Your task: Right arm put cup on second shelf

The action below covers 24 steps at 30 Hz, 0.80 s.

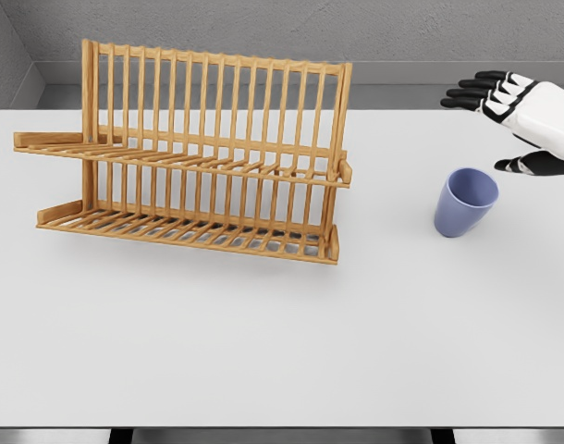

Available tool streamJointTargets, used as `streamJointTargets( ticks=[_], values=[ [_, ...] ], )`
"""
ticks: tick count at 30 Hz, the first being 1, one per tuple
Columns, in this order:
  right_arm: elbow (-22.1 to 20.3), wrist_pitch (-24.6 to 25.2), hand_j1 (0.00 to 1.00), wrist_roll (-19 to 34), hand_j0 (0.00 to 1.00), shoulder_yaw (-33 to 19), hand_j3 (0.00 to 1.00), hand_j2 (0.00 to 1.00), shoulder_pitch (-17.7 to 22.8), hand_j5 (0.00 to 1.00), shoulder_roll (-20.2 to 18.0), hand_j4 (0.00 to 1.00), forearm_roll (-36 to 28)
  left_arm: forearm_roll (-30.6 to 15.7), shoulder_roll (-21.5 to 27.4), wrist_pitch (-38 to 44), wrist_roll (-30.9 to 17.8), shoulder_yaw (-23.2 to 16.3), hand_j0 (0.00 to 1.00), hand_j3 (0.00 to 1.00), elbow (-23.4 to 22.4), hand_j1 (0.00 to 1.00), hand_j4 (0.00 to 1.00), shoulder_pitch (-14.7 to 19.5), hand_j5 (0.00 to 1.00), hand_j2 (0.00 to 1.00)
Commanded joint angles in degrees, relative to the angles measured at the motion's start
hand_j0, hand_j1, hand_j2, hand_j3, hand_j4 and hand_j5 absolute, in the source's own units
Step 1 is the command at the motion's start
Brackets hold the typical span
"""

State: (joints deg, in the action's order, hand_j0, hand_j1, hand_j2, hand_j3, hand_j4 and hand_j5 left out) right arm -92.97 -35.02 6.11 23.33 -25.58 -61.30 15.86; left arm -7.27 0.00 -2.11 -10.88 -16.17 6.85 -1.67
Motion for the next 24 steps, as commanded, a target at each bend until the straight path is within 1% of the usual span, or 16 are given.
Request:
streamJointTargets(
  ticks=[1, 2, 3, 6, 7, 9, 10, 11, 12, 13, 16, 17, 18, 19, 21, 24],
  values=[
    [0.0, 0.0, 1.00, 0.0, 1.00, 0.0, 1.00, 1.00, 0.0, 1.00, -0.1, 1.00, -0.3, 0.0, 0.0, 0.0, 0.0, 0.1, 1.00, 1.00, 0.0, 1.00, 1.00, 0.0, 1.00, 1.00],
    [-0.1, 0.0, 1.00, 0.0, 1.00, 0.0, 1.00, 1.00, 0.1, 1.00, -0.3, 1.00, -0.4, 0.0, 0.0, 0.0, 0.0, 0.0, 1.00, 1.00, 0.0, 1.00, 1.00, 0.0, 1.00, 1.00],
    [-0.5, 0.0, 1.00, -0.7, 1.00, 0.0, 1.00, 1.00, 0.3, 1.00, -1.5, 1.00, -0.7, 0.0, 0.0, 0.0, 0.0, 0.0, 1.00, 1.00, 0.0, 1.00, 1.00, 0.0, 1.00, 1.00],
    [-1.4, 0.0, 1.00, -0.6, 1.00, 0.0, 1.00, 1.00, 1.5, 1.00, -7.3, 1.00, -0.8, 0.0, 0.0, 0.0, 0.0, 0.1, 1.00, 1.00, 0.0, 1.00, 1.00, 0.0, 1.00, 1.00],
    [-3.4, 0.0, 1.00, 0.9, 1.00, -0.2, 1.00, 1.00, 1.8, 1.00, -9.1, 1.00, -0.7, 0.0, 0.0, 0.0, 0.0, 0.0, 1.00, 1.00, 0.0, 1.00, 1.00, 0.0, 1.00, 1.00],
    [-3.6, 0.0, 1.00, 16.8, 1.00, -2.5, 1.00, 1.00, 1.8, 1.00, -8.2, 1.00, -0.8, 0.0, 0.0, 0.0, 0.0, 0.0, 1.00, 1.00, 0.0, 1.00, 1.00, 0.0, 1.00, 1.00],
    [-3.6, 0.0, 1.00, 23.8, 1.00, -4.2, 1.00, 1.00, 1.8, 1.00, -6.6, 1.00, -0.9, 0.0, 0.0, 0.0, 0.0, 0.0, 1.00, 1.00, 0.0, 1.00, 1.00, 0.0, 1.00, 1.00],
    [-3.6, 0.0, 1.00, 28.9, 1.00, -5.4, 1.00, 1.00, 1.6, 1.00, -5.0, 1.00, -1.0, 0.0, 0.0, 0.0, 0.0, 0.0, 1.00, 1.00, 0.0, 1.00, 1.00, 0.0, 1.00, 1.00],
    [-3.6, 0.0, 1.00, 28.9, 1.00, -5.5, 1.00, 1.00, 1.4, 1.00, -4.6, 1.00, -1.1, 0.0, 0.0, 0.0, 0.0, 0.0, 1.00, 1.00, 0.0, 1.00, 1.00, 0.0, 1.00, 1.00],
    [-3.5, 0.0, 1.00, 28.9, 1.00, -5.3, 1.00, 1.00, 1.3, 1.00, -2.7, 1.00, -1.2, 0.0, 0.0, 0.0, 0.0, 0.0, 1.00, 1.00, 0.0, 1.00, 1.00, 0.0, 1.00, 1.00],
    [-2.5, 0.0, 1.00, 28.9, 1.00, -4.4, 1.00, 1.00, -0.4, 1.00, -1.2, 1.00, -1.1, 0.0, 0.0, 0.0, 0.0, 0.0, 1.00, 1.00, 0.0, 1.00, 1.00, 0.0, 1.00, 1.00],
    [-1.6, 0.0, 1.00, 28.9, 1.00, -2.9, 1.00, 1.00, -2.4, 1.00, -0.2, 1.00, -1.1, 0.0, 0.0, 0.0, 0.0, 0.0, 1.00, 1.00, 0.0, 1.00, 1.00, 0.0, 1.00, 1.00],
    [0.5, 0.0, 1.00, 28.9, 1.00, 0.6, 1.00, 1.00, -6.2, 1.00, 1.1, 1.00, -1.1, 0.0, 0.0, 0.0, 0.0, 0.0, 1.00, 1.00, 0.0, 1.00, 1.00, 0.0, 1.00, 1.00],
    [2.8, 0.0, 1.00, 28.9, 1.00, 2.7, 1.00, 1.00, -8.1, 1.00, 2.1, 1.00, -1.1, 0.0, 0.0, 0.0, 0.0, 0.0, 1.00, 1.00, 0.0, 1.00, 1.00, 0.0, 1.00, 1.00],
    [6.0, 0.0, 1.00, 28.9, 1.00, 2.9, 1.00, 1.00, -8.1, 1.00, 2.0, 1.00, -1.1, 0.0, 0.0, 0.0, 0.0, 0.0, 1.00, 1.00, 0.0, 1.00, 1.00, 0.0, 1.00, 1.00],
    [7.3, 0.0, 1.00, 28.9, 1.00, 2.9, 1.00, 1.00, -8.1, 1.00, 1.7, 1.00, -0.5, 0.0, 0.0, 0.0, 0.0, 0.0, 1.00, 1.00, 0.0, 1.00, 1.00, 0.0, 1.00, 1.00]
  ],
)
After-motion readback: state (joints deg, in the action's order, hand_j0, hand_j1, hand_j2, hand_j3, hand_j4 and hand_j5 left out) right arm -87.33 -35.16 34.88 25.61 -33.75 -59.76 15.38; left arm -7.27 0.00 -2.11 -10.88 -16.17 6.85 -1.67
